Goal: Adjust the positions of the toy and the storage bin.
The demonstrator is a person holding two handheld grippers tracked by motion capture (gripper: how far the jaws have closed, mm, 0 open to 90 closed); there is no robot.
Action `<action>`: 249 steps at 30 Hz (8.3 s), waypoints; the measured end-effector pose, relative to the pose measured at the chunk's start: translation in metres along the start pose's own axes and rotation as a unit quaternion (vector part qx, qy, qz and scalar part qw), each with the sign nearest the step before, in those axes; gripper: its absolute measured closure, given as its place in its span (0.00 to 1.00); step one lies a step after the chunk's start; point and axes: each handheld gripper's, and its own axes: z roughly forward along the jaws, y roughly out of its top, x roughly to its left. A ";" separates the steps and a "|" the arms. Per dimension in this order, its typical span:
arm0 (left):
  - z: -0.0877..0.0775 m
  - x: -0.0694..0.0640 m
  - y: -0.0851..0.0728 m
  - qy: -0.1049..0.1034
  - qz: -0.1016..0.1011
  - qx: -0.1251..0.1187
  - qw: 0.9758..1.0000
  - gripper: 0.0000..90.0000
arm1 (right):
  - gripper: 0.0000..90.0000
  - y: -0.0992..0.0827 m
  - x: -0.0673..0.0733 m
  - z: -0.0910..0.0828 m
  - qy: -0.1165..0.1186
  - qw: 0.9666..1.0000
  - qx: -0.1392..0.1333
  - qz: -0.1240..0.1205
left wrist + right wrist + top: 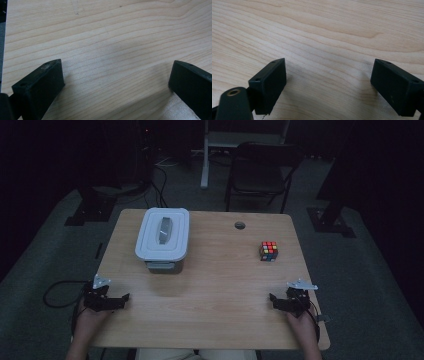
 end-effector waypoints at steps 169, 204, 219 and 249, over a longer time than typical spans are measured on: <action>0.105 -0.055 0.175 -0.032 0.057 -0.024 0.998 0.01 | 0.20 0.166 0.126 0.139 0.074 0.995 -0.068 0.006; 0.111 -0.095 0.170 -0.084 0.056 -0.042 0.994 0.01 | 0.16 0.120 0.085 0.101 0.069 0.994 -0.076 0.028; 0.125 -0.085 0.189 -0.053 0.053 -0.036 0.997 0.01 | 0.16 0.153 0.061 0.132 0.044 0.997 -0.052 0.037; 0.105 -0.103 0.184 -0.079 0.067 -0.032 0.994 0.01 | 0.21 0.148 0.076 0.111 0.087 0.994 -0.055 0.029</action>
